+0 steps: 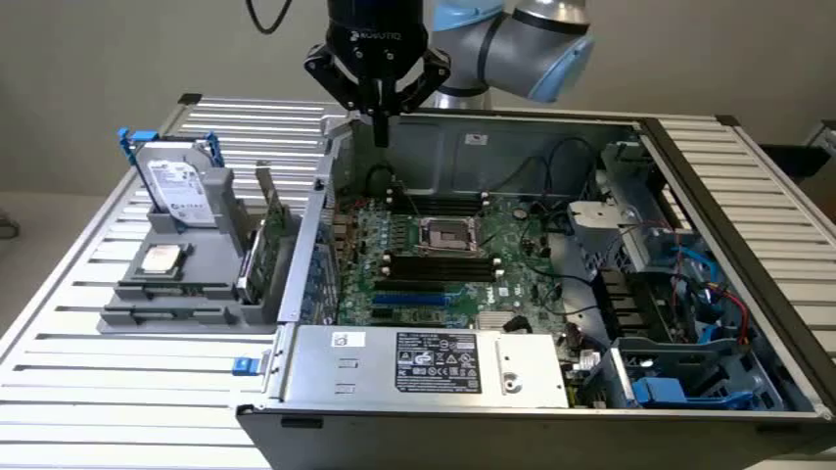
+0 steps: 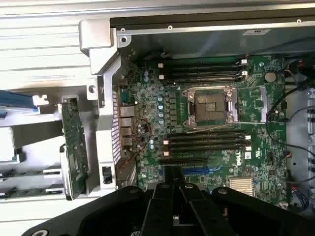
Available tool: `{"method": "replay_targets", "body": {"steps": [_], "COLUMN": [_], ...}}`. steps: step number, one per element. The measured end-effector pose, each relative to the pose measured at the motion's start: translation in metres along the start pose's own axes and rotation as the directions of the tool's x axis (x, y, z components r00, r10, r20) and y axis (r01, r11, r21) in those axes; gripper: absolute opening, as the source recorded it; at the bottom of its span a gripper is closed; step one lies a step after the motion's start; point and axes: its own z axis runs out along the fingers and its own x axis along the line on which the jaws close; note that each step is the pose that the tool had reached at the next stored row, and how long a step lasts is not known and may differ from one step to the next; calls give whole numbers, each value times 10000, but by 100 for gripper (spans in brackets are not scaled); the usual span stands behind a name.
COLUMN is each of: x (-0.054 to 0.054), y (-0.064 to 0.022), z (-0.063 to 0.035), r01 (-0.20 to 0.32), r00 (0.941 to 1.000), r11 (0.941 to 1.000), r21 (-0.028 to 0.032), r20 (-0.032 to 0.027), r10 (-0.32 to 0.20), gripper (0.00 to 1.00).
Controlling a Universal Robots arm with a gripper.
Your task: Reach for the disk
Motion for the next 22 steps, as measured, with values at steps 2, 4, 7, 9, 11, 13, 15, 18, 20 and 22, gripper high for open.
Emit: {"method": "replay_targets", "body": {"steps": [2, 4, 7, 9, 11, 13, 15, 18, 20, 22], "x": [1, 1, 3, 10, 12, 18, 30, 100, 183, 277], "y": [0, 0, 0, -1, -1, -1, -3, -7, -13, -20], "z": [0, 0, 0, 0, 0, 0, -1, -2, -4, -6], "r01": [0, 0, 0, -2, 1, -1, -1, -1, -1, -2], "r00": [10000, 10000, 10000, 10000, 10000, 10000, 10000, 10000, 10000, 10000], "r11": [10000, 10000, 10000, 10000, 10000, 10000, 10000, 10000, 10000, 10000], "r21": [-1, 0, 0, 0, 0, 0, 1, 1, 1, 2], "r20": [0, 0, -1, -1, -6, -9, -13, -18, -23, -33], "r10": [0, 0, 0, 2, -1, 1, 1, 1, 1, 2], "gripper": [11, 11, 11, 11, 11, 11, 11, 11, 11, 11]}}
